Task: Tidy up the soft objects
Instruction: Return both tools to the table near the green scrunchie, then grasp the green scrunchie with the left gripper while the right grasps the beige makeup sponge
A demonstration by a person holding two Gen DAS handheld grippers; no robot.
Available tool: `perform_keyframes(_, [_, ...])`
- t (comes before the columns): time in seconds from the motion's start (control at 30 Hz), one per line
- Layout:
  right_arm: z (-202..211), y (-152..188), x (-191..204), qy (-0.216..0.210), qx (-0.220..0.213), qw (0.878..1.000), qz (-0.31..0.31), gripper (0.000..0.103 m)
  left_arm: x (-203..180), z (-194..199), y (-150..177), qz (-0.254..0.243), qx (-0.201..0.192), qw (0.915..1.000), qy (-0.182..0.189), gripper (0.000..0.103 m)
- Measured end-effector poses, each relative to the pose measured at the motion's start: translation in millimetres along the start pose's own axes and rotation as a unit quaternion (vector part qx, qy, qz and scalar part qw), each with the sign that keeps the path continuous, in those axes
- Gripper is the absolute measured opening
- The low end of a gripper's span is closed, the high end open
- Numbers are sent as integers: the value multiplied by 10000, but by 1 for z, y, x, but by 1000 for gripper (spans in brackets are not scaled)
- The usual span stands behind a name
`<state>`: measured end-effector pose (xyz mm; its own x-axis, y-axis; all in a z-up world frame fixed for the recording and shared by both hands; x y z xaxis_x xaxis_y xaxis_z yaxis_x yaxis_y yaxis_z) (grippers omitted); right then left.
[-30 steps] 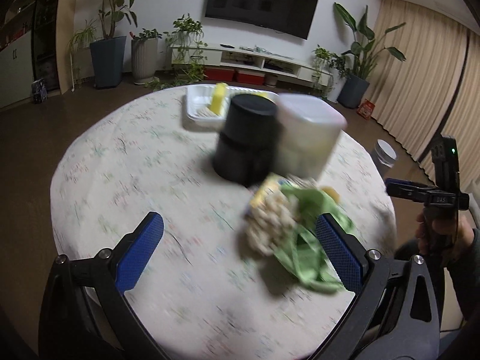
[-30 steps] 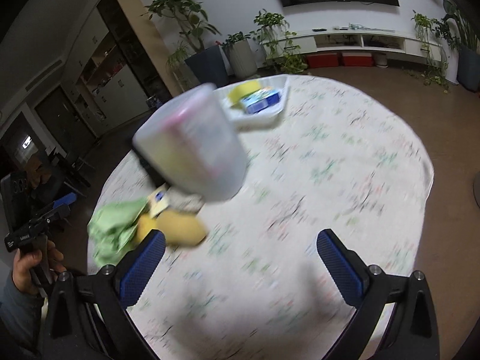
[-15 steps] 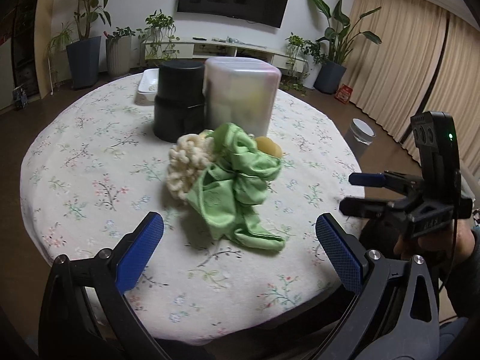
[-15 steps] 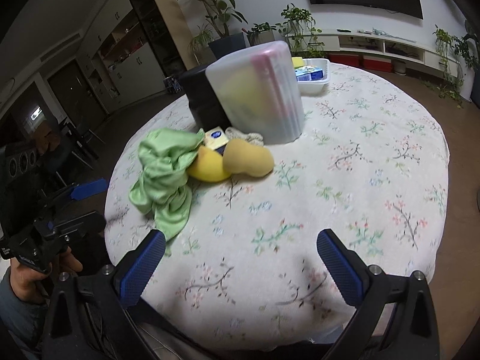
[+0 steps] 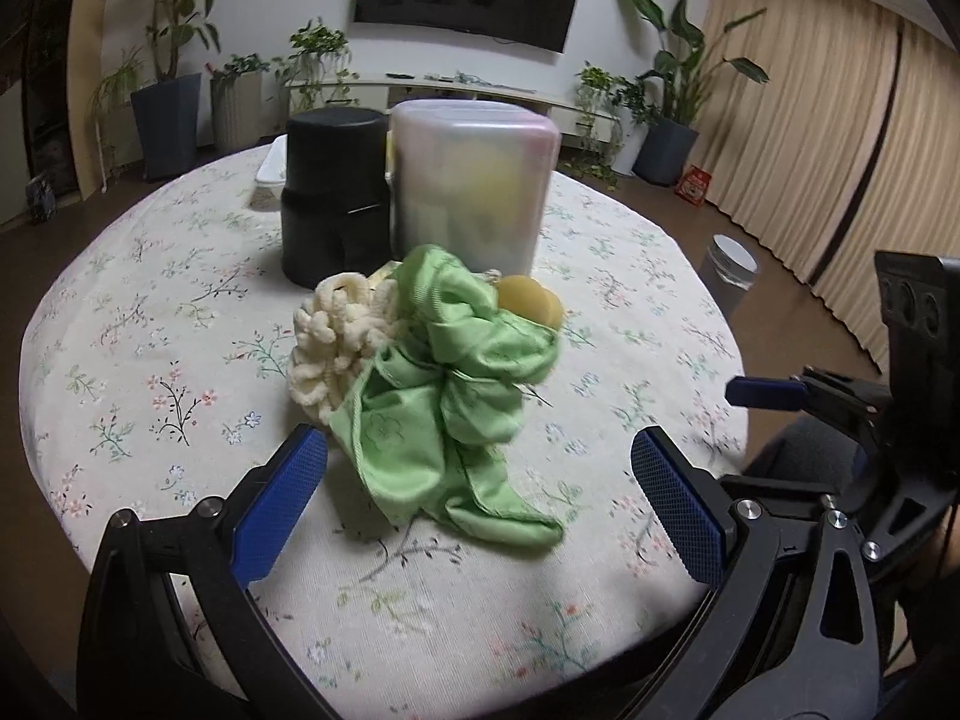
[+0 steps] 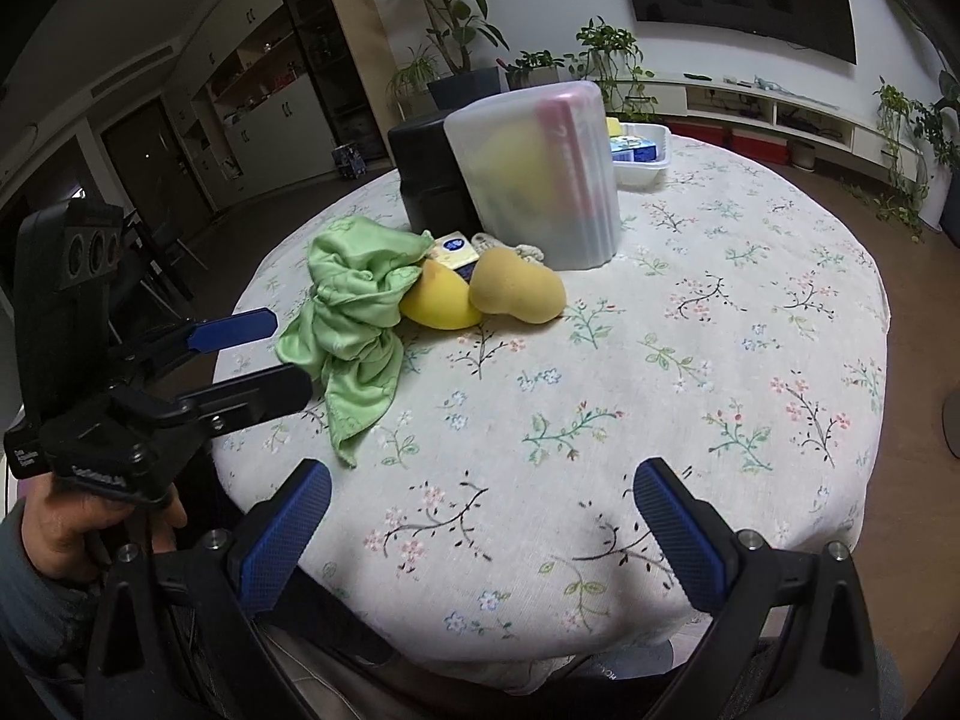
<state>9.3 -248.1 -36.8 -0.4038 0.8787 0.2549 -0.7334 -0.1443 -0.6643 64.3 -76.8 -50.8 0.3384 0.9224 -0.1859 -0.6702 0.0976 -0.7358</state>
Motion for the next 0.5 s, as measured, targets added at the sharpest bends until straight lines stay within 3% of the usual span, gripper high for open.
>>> perform_keyframes(0.27, [-18,-13,-7,138,123,9998,17,103,11,-16,-2,219,98,9994,-237,101])
perform_keyframes(0.5, [-30,-32,-15,535,166,9979,311,103,16,-26,1,243,154,9991,-304,99])
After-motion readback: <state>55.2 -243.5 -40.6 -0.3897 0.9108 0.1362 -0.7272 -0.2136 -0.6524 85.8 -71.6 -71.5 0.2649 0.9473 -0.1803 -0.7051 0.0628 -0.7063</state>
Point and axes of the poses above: each gripper's, at about its wrist camera, not at the fingertips, and z roughly against the way its jaws point, x to its left, y to its underside, the point moved 4 cm from there along -z, roughly the way its jaws point, and after that the axes turned 1 degree about -x, right-handed, at the moved point
